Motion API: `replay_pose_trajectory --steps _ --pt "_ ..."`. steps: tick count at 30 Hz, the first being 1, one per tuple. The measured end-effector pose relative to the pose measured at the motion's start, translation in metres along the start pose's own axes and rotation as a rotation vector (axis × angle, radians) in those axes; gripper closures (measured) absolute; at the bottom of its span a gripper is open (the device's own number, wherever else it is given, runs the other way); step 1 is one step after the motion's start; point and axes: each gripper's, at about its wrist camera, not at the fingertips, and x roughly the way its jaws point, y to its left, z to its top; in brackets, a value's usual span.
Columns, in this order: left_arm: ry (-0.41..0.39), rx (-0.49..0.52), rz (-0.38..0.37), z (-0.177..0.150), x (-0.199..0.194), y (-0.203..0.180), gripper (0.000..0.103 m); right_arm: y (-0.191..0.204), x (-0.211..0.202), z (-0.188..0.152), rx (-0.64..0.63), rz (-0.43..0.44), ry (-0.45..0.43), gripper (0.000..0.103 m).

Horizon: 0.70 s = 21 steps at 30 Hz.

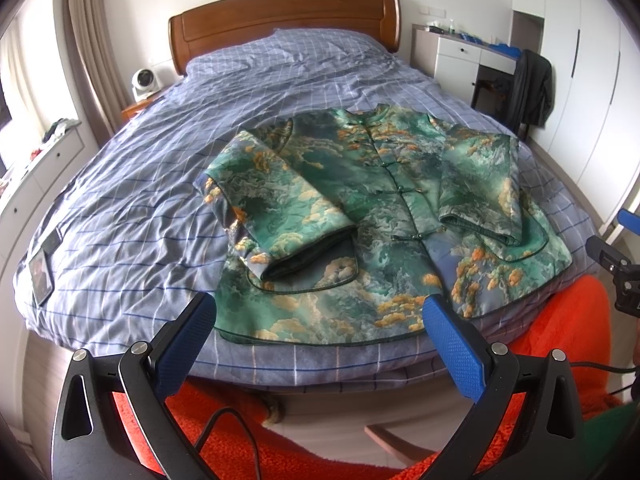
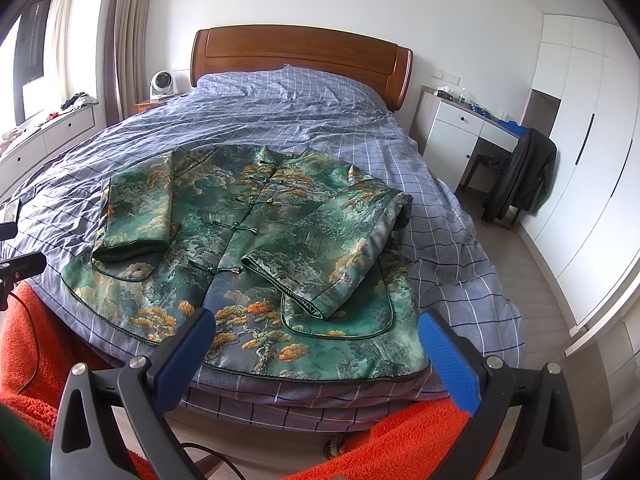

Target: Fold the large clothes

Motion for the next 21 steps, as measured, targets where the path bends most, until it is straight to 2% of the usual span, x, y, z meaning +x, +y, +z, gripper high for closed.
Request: replay_pose_trajectory --steps 21 --pt "0.005 -0.007 -0.002 0.0019 0.0020 0.0002 0.000 0.0030 0.0032 -0.0010 -0.011 0.012 0.010 0.000"
